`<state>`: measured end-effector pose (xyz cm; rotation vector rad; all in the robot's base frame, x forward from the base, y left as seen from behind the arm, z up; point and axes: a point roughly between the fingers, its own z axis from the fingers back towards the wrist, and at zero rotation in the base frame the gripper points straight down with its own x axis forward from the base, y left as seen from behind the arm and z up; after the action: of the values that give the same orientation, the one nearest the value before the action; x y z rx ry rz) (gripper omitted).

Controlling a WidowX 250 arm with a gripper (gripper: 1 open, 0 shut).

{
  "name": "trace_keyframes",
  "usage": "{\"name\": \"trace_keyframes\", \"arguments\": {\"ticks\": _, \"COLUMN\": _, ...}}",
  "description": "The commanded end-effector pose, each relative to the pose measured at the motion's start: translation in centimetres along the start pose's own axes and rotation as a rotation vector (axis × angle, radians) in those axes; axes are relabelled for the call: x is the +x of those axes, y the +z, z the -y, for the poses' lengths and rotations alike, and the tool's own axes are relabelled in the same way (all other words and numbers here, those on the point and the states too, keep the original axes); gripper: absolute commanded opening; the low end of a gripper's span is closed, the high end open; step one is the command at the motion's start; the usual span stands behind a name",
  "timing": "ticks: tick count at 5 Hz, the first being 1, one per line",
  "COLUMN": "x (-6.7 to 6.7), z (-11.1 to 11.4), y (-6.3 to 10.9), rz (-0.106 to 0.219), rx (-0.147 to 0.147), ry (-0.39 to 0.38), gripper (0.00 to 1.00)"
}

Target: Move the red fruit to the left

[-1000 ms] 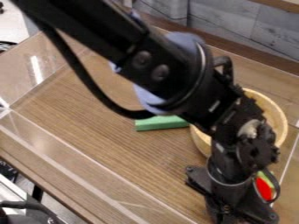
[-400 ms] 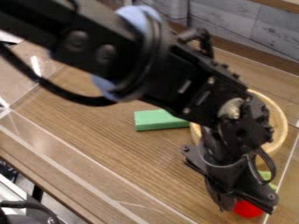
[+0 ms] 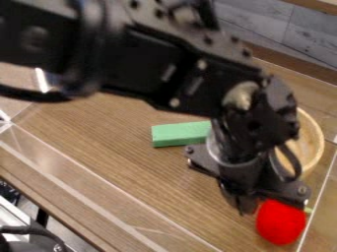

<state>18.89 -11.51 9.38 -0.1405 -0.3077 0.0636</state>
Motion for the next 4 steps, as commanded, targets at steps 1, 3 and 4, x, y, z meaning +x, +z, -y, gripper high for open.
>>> {"name": "trace_keyframes", "arguments": {"ticks": 1, "x": 1.9, "z": -0.6, "y": 2.7, "rz": 0.038, "rx": -0.06, "ry": -0.036, "gripper": 0.0}}
{"name": "trace_keyframes", "arguments": {"ticks": 3, "x": 2.7, "z": -3.3, "y": 5.6, "rz": 0.028, "rx": -0.083, "ry": -0.07, "gripper": 0.0}}
{"name": "trace_keyframes", "arguments": {"ticks": 4, "x": 1.9, "z": -1.2, "y": 4.1, "rz": -0.016, "rx": -0.072, "ry": -0.076, "gripper": 0.0}}
